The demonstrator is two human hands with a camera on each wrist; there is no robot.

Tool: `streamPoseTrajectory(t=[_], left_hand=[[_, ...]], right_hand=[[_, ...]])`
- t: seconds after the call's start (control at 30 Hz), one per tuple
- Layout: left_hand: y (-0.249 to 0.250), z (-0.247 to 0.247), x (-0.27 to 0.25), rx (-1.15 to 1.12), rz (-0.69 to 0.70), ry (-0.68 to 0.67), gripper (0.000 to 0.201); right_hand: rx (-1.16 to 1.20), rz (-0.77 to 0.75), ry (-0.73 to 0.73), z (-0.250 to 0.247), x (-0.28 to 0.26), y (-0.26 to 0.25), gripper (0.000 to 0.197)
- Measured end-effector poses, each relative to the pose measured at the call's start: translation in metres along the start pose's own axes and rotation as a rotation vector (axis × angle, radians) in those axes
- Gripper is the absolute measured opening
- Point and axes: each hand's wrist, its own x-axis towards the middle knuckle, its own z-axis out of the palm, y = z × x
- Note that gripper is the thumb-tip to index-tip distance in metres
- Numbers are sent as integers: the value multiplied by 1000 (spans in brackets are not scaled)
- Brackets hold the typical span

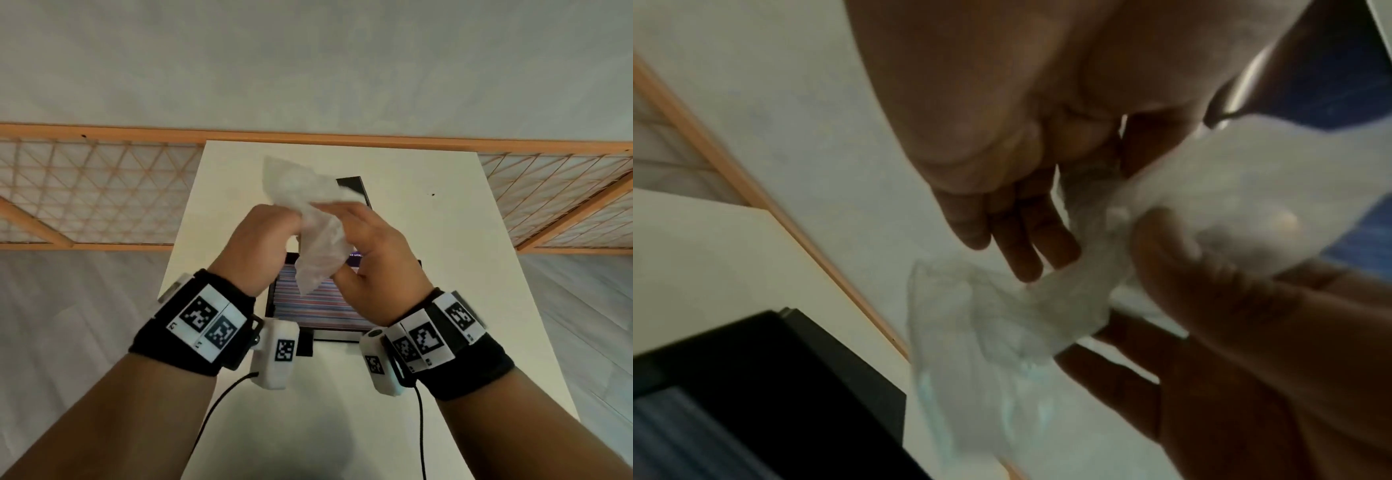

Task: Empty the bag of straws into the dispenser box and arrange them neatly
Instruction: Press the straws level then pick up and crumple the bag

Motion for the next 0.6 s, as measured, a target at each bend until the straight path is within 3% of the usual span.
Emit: streamPoseTrajectory(t=[0.1, 0.13, 0.23, 0.3, 0.37, 0.4, 0.47, 0.53, 0.6], left_hand=[[2, 1, -3, -243, -26, -73, 25], [3, 3, -8, -257, 38, -85, 27], [15, 16, -23, 56, 276, -30, 82], [11, 26, -23, 235, 398, -78, 101], [7, 35, -21, 259, 387, -116, 109], [7, 38, -21, 219, 366, -118, 109], [8, 40, -22, 100, 302, -99, 97], [6, 40, -24, 126, 250, -49, 65], [3, 37, -23, 323, 233, 42, 32]], right_hand=[[-129, 60, 149, -7, -5, 3, 6], [-162, 114, 196, -10, -5, 5, 10], [-109, 367, 288, -17, -1, 1, 26], [151, 457, 297, -22, 3, -10, 18], [545, 550, 209, -25, 5, -23, 32], [738, 588, 179, -24, 5, -29, 36], [961, 673, 150, -23, 6, -27, 13], [1014, 782, 163, -24, 4, -20, 35], [771, 760, 166, -21, 2, -13, 40]])
